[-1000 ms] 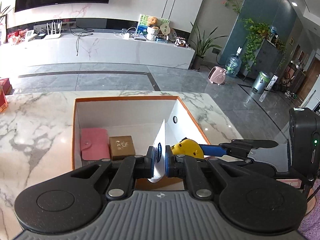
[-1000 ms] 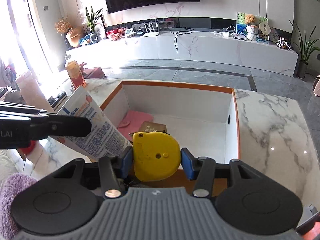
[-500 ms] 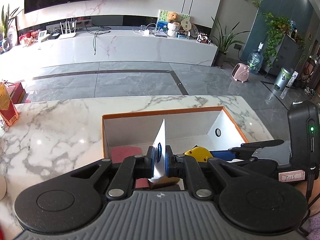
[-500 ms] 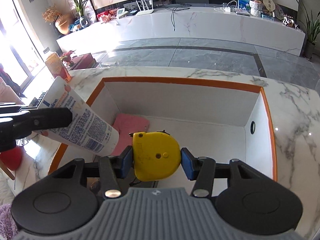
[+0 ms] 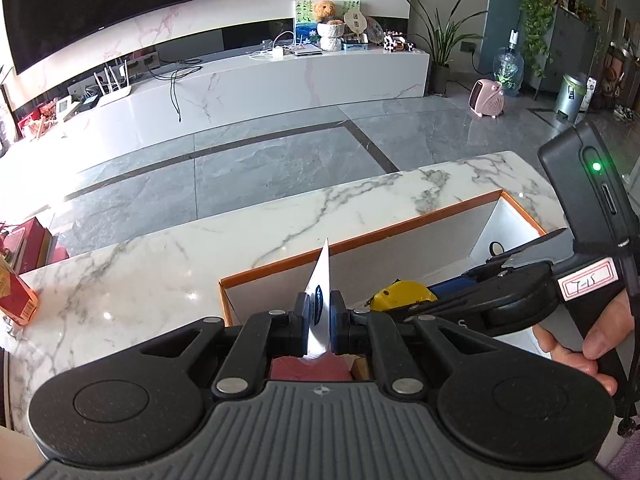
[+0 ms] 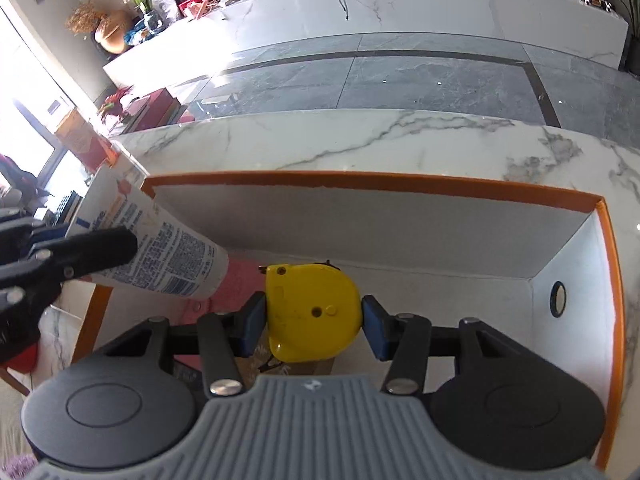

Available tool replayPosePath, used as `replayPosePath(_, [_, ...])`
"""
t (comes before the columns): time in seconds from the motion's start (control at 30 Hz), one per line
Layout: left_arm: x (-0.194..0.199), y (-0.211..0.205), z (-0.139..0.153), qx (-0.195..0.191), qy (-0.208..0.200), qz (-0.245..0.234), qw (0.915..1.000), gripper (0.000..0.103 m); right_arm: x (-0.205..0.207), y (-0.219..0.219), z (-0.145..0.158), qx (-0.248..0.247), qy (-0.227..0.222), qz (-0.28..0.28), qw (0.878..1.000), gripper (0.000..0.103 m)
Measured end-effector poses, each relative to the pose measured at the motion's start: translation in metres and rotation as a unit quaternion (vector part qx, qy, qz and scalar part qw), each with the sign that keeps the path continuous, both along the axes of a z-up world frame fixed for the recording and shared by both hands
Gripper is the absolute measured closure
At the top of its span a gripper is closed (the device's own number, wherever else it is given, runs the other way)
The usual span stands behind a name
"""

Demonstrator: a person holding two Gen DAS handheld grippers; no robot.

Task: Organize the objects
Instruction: 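Carry tape measure and lotion tube over orange box with both grippers, then lower tape measure into box and open right gripper while left lowers tube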

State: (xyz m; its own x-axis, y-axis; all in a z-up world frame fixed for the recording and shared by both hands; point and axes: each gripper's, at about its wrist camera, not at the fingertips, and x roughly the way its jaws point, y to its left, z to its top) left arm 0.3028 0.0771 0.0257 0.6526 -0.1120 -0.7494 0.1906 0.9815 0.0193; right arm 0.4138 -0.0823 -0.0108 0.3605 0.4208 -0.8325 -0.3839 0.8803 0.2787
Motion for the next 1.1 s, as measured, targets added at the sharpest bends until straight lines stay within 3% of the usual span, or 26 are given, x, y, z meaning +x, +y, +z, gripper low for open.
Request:
replayPosePath(0.17, [0.006,0.003,-0.003,-0.002,0.001,-0.002,1.0000,0.092,0.024,0.014,-0.023,-0.004,0.034,-0.042,0.999,0.050])
replayPosePath(0.47, [0.015,0.011,-0.012,-0.018,0.007,0.006,0.9998,0.092,0.040,0.021,-0.052,-0.005,0.088,-0.069,0.994,0.049])
replayPosePath(0.7, [0.016,0.016,-0.015,-0.027,0.005,0.010,0.9996,0.092,0.042,0.015,-0.051,0.034,0.118,-0.071,0.990,0.047])
replayPosePath(0.8, [0.017,0.017,-0.015,-0.029,0.005,0.008,0.9995,0.092,0.041,0.011,-0.047,0.045,0.115,-0.073,0.990,0.048])
replayPosePath(0.9, [0.017,0.015,-0.015,-0.026,0.006,0.003,0.9996,0.092,0.040,0.014,-0.046,0.039,0.110,-0.064,0.991,0.060])
replayPosePath(1.1, [0.015,0.013,-0.014,-0.028,0.007,-0.001,0.9996,0.092,0.037,0.013,-0.044,0.036,0.099,-0.048,0.993,0.061])
